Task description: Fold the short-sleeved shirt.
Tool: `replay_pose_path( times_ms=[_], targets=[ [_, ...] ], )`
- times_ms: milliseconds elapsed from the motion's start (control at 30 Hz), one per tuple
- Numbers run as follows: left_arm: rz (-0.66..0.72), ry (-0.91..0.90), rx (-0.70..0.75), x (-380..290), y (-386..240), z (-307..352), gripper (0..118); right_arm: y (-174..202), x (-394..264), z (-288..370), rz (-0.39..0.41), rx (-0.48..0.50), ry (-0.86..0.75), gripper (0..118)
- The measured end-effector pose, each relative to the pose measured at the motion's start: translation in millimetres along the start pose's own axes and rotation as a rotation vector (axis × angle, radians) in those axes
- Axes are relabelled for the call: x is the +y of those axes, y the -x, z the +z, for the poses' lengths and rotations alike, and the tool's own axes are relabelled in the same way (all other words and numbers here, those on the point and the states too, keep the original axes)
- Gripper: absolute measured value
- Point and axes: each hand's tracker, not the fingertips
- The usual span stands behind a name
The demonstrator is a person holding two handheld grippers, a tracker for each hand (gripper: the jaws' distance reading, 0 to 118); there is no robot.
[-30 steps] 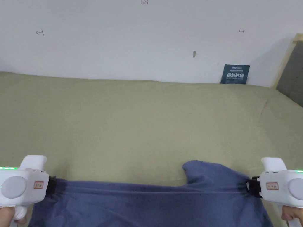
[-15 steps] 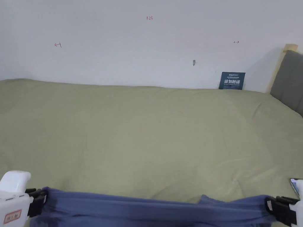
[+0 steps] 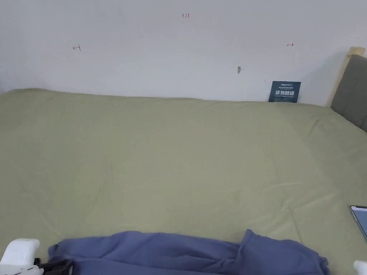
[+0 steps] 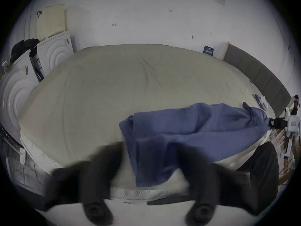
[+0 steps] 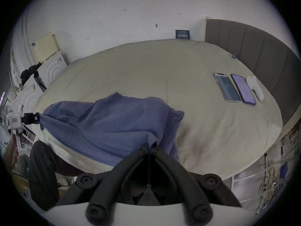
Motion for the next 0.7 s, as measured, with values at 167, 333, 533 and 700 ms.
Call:
replay_pose_path(
  times_ms=[167, 333, 533, 700],
  targets=[
    [0.054, -0.145, 0.021, 23, -16, 45, 108, 21, 24, 26, -0.023, -0.021, -0.133, 109],
    [-0.025, -0.346, 0.162, 32, -49, 94, 0, 66, 31, 70, 0.048, -0.124, -0.407, 0],
    [0.005, -0.419, 0.159, 20, -52, 106, 0, 108, 32, 88, 0.072, -0.155, -0.519, 0],
    [0.055, -0.36, 0.139, 23, -27, 97, 0, 119, 27, 91, 0.103, -0.177, -0.542, 0]
  ],
)
